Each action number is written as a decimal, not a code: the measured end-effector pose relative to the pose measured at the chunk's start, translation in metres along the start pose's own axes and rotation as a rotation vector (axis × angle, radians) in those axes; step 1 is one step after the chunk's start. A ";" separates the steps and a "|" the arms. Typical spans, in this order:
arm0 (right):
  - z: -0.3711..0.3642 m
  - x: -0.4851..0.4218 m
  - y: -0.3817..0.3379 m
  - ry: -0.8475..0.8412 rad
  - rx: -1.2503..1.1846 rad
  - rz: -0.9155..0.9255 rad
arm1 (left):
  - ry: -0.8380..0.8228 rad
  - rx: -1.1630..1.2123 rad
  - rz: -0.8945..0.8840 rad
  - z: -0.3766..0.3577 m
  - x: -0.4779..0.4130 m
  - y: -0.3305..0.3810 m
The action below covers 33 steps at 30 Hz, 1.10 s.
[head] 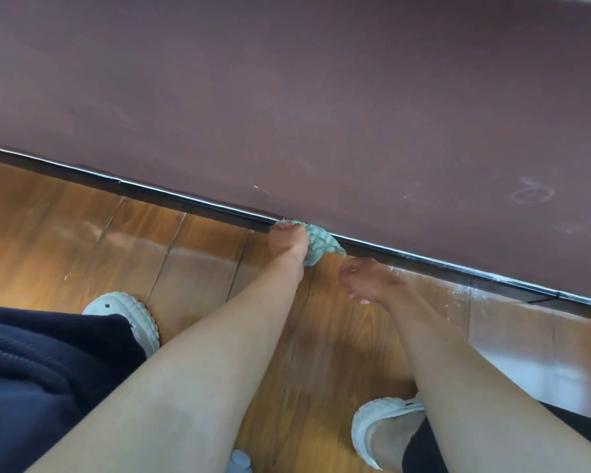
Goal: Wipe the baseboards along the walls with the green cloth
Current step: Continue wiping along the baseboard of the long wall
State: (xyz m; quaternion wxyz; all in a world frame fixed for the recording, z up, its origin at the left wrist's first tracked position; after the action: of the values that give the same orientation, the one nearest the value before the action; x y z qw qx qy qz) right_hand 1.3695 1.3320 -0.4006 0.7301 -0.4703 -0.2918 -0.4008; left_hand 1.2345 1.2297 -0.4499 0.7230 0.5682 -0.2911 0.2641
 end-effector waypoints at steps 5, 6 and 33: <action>-0.004 -0.003 -0.003 -0.046 0.144 0.008 | -0.318 -0.114 0.094 -0.038 0.022 -0.029; -0.003 -0.005 -0.005 -0.036 0.137 0.012 | -0.324 -0.117 0.090 -0.039 0.024 -0.029; 0.005 0.000 0.019 0.026 -0.117 -0.032 | 0.021 0.290 0.267 0.006 0.024 0.007</action>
State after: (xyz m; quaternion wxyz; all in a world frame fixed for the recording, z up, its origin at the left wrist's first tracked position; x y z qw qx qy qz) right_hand 1.3860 1.3408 -0.4075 0.6986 -0.5022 -0.2660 -0.4347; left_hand 1.2457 1.2267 -0.4269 0.5951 0.6199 -0.3153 0.4026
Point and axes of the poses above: each hand's wrist, its own x-axis away from the middle knuckle, its own z-axis out of the back of the hand, y = z × x, the point moved 4 cm from there along -x, towards the middle knuckle
